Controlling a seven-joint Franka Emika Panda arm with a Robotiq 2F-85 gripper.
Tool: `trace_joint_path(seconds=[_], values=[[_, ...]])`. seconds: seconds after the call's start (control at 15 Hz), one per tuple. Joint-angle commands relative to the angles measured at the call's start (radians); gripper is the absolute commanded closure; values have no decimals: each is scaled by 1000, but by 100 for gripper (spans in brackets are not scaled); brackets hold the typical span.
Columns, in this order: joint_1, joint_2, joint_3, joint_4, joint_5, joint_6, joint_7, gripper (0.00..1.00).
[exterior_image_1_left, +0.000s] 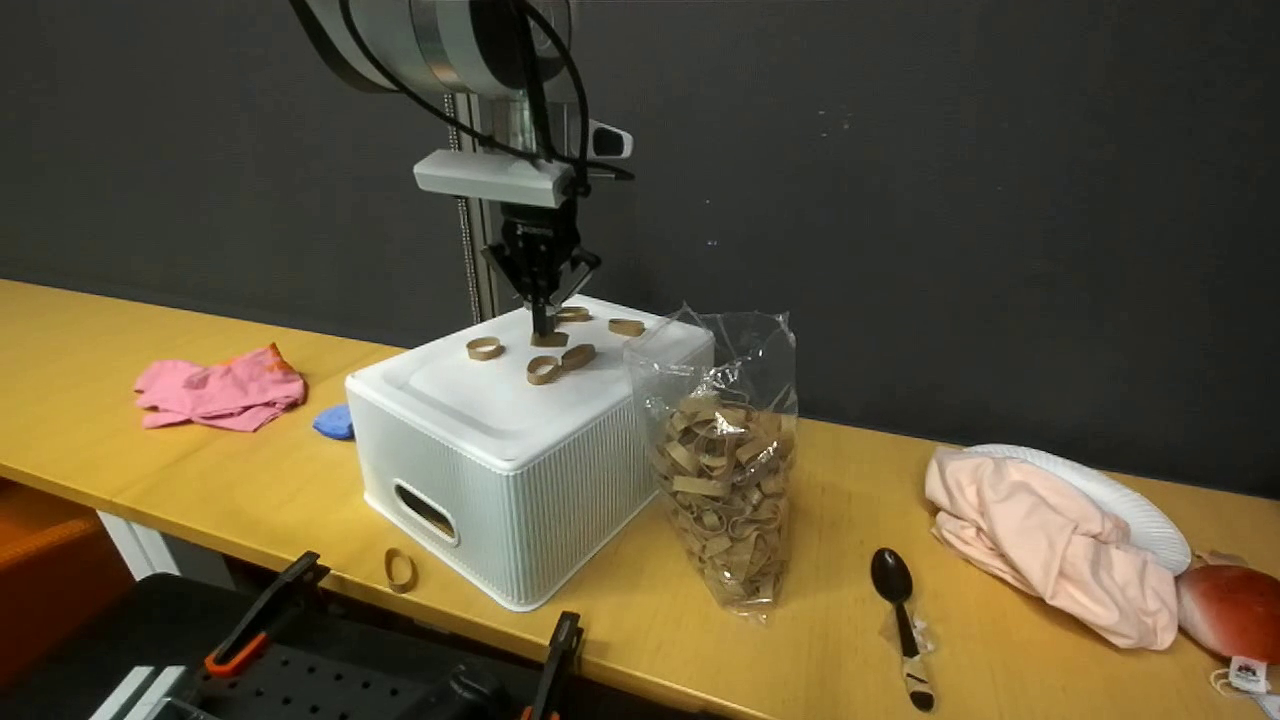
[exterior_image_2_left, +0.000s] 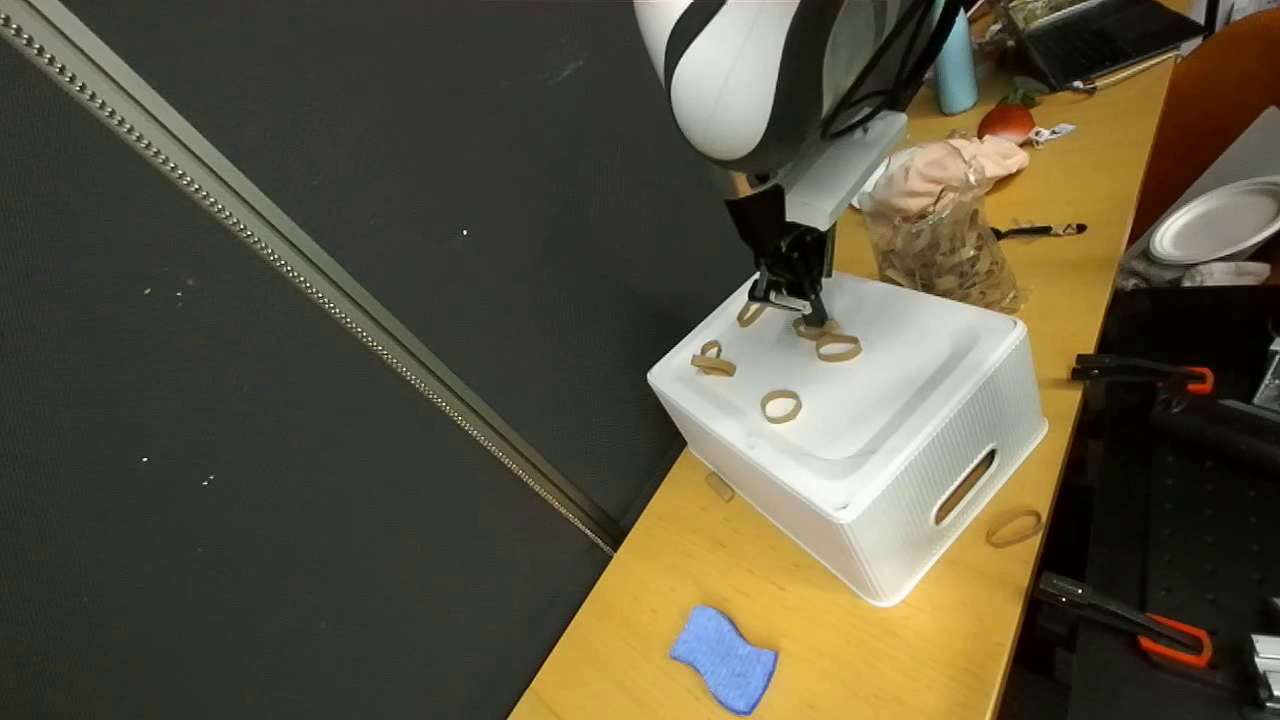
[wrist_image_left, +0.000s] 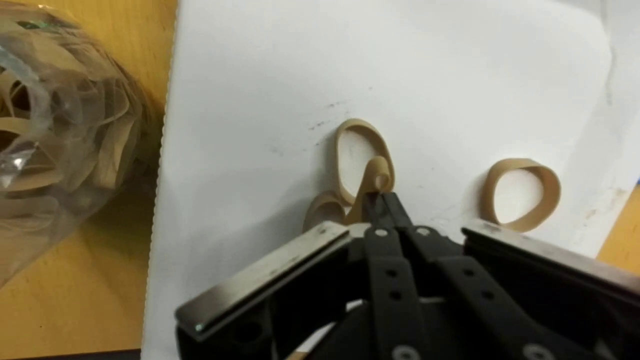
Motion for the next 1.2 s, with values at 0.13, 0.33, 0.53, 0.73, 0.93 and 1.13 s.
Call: trace_joint_path(seconds=[0.13,0.33,0.53,0.73,0.93,1.13], values=[[3,14,-10,-2,-15,30,14,100],[4,27,-9,1,-14,50,10,94],[3,33,-10,-2,-12,59,11,60],[0,32,-14,-6,-14,61,10,38],[-5,37,-23,-6,-20,61,9,17],[-12,59,-30,7,-14,60,6,2]])
